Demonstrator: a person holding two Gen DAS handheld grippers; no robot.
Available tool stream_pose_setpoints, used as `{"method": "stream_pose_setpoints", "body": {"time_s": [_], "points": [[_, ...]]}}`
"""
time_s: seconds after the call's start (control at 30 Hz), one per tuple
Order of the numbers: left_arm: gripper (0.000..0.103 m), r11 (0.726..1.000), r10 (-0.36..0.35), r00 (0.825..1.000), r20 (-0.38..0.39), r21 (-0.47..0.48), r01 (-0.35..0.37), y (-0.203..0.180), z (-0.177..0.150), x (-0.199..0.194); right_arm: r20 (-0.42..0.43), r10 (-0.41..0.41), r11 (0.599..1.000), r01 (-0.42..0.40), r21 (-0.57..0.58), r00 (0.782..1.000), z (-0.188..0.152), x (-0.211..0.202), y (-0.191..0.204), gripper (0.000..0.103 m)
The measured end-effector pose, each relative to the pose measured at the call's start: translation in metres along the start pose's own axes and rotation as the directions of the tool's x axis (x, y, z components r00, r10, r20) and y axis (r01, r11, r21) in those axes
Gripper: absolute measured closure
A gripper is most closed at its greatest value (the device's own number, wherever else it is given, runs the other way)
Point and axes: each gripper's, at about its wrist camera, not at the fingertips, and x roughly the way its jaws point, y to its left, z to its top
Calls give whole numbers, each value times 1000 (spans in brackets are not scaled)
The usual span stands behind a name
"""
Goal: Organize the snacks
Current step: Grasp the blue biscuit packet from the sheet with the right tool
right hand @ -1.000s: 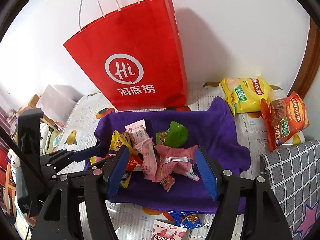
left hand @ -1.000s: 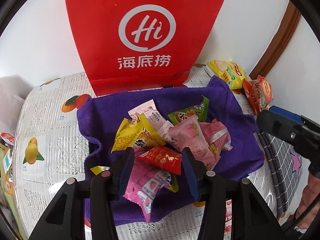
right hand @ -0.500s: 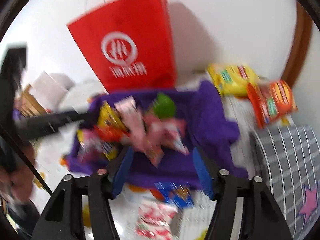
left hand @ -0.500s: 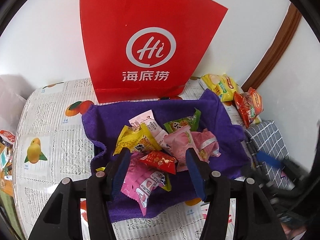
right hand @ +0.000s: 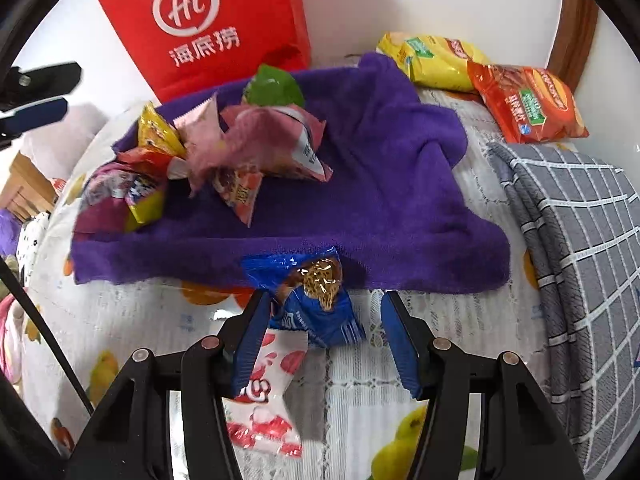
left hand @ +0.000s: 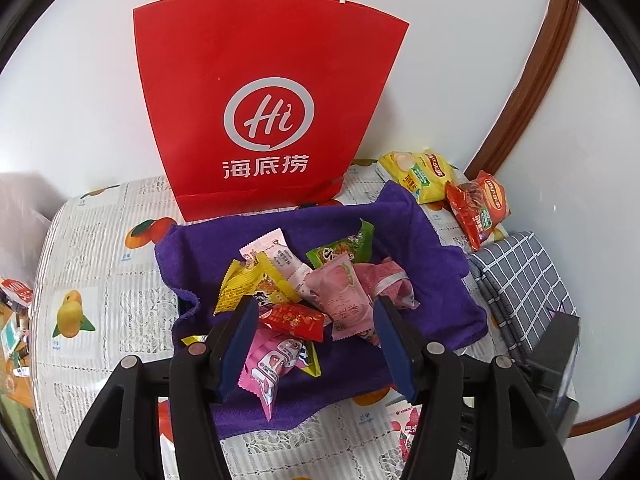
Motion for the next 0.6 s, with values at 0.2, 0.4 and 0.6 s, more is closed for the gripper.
{"method": "stream_pose_setpoints", "body": {"time_s": [0.2, 0.4, 0.6], "points": [[46, 1000, 1, 1000, 1, 2, -1, 0, 0, 0, 9, -27, 999, 27, -30, 1000, 1, 14, 11, 46], [46, 1000, 1, 1000, 18, 1, -2, 1, -1, -8, 51, -8, 1000, 9, -25, 999, -5, 2, 13, 60], [46, 1000, 10, 999, 50, 27, -12, -9, -2, -22, 121, 7, 999, -13, 53, 993, -8, -39, -6, 60]]}}
